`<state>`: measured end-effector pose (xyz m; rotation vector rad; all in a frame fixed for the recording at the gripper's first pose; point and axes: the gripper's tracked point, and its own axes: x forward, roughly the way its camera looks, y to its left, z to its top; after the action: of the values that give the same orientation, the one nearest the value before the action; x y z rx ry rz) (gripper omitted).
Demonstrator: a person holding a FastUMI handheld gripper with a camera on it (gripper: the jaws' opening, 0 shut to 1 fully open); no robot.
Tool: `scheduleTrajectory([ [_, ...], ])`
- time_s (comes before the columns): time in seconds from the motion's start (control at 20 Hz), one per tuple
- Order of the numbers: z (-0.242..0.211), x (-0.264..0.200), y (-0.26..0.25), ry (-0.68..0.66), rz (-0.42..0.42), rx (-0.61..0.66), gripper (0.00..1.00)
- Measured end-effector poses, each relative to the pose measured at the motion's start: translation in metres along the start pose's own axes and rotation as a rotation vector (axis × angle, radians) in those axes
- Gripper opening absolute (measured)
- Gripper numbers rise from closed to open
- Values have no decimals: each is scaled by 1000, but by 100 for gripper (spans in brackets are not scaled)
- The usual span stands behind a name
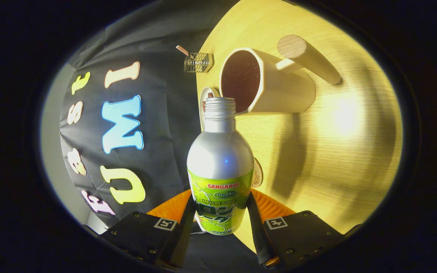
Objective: Take the bottle from table, then pour the juice into the cup, finally place the bottle on the coaster
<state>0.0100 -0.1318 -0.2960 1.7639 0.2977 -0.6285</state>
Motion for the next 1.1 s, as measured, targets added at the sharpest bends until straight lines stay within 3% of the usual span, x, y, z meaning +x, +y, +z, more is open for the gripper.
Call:
scheduleTrajectory([
  [1.1, -1, 0, 22, 36, -21, 208, 70],
])
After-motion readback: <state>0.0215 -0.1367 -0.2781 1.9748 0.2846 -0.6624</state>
